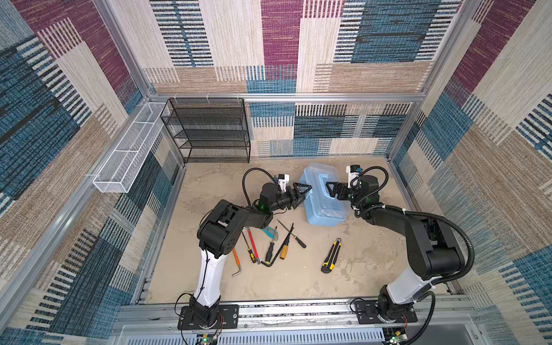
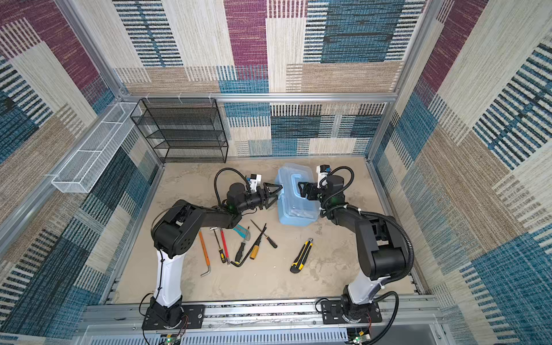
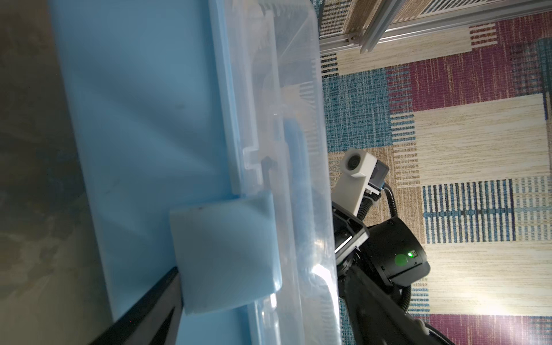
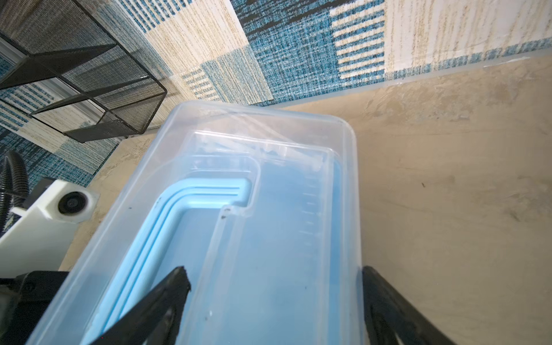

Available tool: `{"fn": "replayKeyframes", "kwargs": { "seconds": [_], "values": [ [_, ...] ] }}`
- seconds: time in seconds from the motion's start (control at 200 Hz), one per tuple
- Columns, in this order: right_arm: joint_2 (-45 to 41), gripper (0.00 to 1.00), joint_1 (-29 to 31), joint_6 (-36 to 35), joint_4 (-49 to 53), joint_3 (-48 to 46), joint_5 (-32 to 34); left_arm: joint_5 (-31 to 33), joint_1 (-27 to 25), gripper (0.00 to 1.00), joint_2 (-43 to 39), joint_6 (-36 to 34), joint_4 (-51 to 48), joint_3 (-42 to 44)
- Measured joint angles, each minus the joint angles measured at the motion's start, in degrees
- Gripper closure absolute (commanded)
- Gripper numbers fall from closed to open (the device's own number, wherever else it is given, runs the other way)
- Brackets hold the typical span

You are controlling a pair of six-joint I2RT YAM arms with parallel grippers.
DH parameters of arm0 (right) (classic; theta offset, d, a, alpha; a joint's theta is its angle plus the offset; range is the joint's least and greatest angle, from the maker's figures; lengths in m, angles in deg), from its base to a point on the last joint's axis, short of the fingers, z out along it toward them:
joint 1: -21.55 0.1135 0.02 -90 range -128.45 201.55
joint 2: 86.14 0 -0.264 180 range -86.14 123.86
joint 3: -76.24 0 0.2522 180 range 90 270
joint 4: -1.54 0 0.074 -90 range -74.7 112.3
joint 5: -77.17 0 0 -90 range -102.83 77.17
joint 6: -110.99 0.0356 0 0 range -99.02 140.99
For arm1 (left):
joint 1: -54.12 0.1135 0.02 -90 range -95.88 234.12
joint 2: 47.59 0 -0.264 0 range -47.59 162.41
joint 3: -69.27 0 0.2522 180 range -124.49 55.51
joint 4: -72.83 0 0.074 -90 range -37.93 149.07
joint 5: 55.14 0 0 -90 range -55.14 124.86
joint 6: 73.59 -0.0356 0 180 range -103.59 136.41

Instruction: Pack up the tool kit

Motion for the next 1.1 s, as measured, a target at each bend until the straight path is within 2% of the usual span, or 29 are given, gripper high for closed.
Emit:
{"fn": "replayKeyframes", "kwargs": {
  "seconds": [0.391, 1.097],
  "values": [
    [1.0, 0.12, -0.9, 2.1, -1.4, 0.1, -1.3, 1.0, 0.1, 0.19, 0.1, 2.6, 2.3, 0.2],
    [1.2, 0.13, -2.5, 5.4, -5.1, -2.1, -4.5, -0.7, 0.8, 0.23, 2.1, 7.2, 10.0, 0.7]
  ]
}}
